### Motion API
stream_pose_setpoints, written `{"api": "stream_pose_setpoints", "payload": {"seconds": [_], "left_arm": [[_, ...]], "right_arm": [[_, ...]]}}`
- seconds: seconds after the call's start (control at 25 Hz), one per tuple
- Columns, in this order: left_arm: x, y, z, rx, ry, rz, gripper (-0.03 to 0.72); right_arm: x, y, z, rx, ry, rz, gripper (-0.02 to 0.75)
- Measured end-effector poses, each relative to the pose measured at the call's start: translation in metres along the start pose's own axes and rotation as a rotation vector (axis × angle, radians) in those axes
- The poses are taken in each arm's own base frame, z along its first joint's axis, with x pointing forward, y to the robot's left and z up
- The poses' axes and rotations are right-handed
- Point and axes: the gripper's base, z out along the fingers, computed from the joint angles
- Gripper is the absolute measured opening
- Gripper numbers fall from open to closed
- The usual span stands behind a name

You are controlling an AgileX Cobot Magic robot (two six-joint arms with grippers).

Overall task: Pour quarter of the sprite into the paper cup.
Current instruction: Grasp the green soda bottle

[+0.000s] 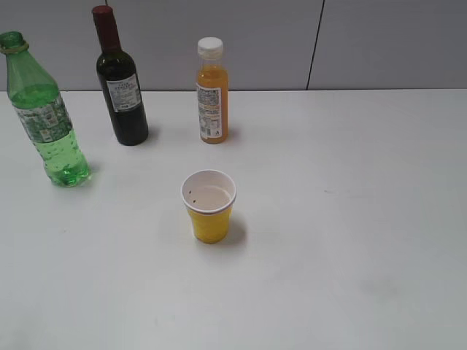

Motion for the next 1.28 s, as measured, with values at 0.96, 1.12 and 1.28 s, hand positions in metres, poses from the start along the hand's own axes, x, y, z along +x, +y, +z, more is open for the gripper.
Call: {"api": "stream_pose_setpoints", "payload": {"seconds": [0.96, 1.12, 1.28], "left_arm": [[0.039, -0.014, 0.171, 0.03, -0.003, 0.078, 0.64], [0.047, -0.012, 0.185, 0.001, -0.006, 0.083, 0.632], [0.058, -0.01, 0.197, -0.039, 0.008, 0.069, 0.626]], "right_arm": [[0.0, 0.0, 0.0, 0.0, 0.0, 0.0, 0.592], [0.0, 0.0, 0.0, 0.0, 0.0, 0.0, 0.592], [0.0, 0.0, 0.0, 0.0, 0.0, 0.0, 0.592]]}}
